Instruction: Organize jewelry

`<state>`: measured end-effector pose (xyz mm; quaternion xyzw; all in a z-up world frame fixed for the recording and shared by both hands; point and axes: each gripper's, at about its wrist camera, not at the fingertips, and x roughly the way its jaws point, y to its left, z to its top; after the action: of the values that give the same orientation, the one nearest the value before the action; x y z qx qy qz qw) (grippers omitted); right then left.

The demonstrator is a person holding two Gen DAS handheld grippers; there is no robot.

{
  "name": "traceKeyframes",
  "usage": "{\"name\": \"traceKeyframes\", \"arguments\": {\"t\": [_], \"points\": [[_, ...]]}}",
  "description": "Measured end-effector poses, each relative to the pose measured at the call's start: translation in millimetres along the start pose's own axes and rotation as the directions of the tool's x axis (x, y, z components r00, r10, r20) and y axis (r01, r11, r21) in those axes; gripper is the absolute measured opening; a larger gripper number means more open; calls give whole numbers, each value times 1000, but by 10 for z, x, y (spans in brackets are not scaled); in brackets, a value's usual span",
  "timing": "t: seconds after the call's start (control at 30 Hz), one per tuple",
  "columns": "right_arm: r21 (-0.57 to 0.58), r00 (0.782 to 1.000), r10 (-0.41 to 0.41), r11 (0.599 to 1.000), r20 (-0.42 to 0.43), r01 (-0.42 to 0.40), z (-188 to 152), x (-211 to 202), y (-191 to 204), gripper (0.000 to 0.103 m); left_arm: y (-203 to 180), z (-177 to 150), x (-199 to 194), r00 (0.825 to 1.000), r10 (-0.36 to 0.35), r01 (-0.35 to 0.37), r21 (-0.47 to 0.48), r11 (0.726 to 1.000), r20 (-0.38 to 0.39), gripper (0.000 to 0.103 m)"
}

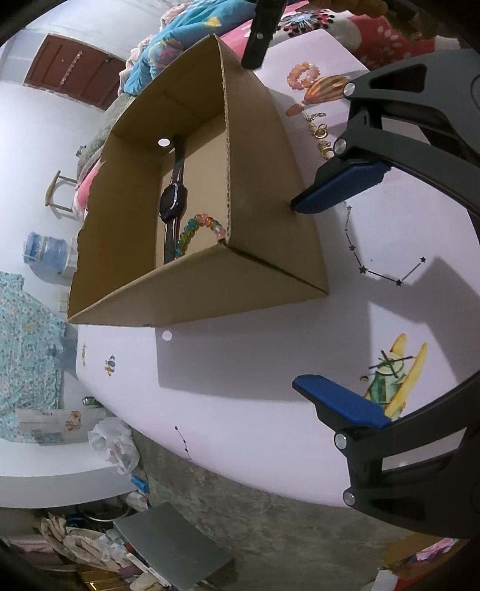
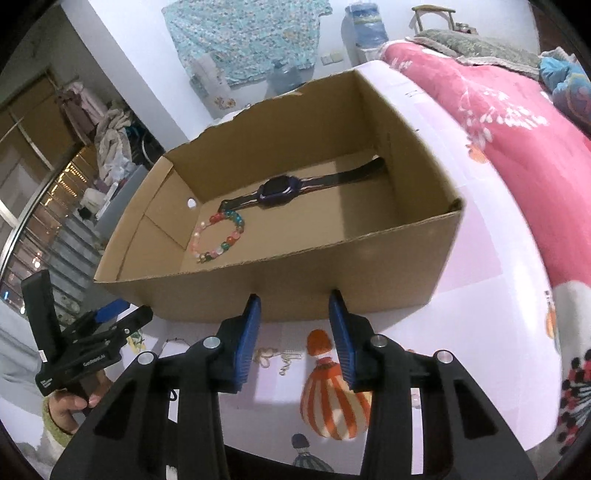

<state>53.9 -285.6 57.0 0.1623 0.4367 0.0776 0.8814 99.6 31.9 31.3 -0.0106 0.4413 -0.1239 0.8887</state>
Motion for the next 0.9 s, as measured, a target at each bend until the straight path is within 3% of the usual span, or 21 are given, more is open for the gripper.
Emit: {"name": "traceKeyframes", "arguments": {"t": [0.03,0.13,0.2,0.27,0.37,0.5,0.57,0.7,0.9], "points": [[1,1000,-9,1000,4,9,-13,-46,-35,40,3,-14,-17,1000,-12,12,2,1000,-2,85],[25,996,-94,995,1,94,-117,-197,-211,60,-35,-125,-55,999,-27,28,21,999,-38,85],[38,991,-131,990,-33,132,-231,-257,-336,61,-62,-231,-46,997,-19,22,36,999,-70,85],[18,983,-172,985,-63,174,-350,-286,-377,72,-97,-332,-30,995,-11,16,43,999,-97,86],[-56,973,-205,978,-110,199,-550,-243,-332,82,-152,-447,54,989,31,-22,62,998,-141,88],[-178,939,-312,942,-142,286,-674,-63,-282,84,-234,-500,115,985,94,-77,118,990,-144,93],[-222,918,-366,918,-155,329,-713,28,-292,89,-246,-510,119,986,95,-78,124,989,-135,95],[-305,895,-424,878,-134,370,-765,126,-253,96,-239,-499,124,986,91,-75,114,991,-142,95],[-300,903,-398,892,-165,339,-733,139,-319,96,-244,-458,143,981,104,-86,114,990,-166,96]]}}
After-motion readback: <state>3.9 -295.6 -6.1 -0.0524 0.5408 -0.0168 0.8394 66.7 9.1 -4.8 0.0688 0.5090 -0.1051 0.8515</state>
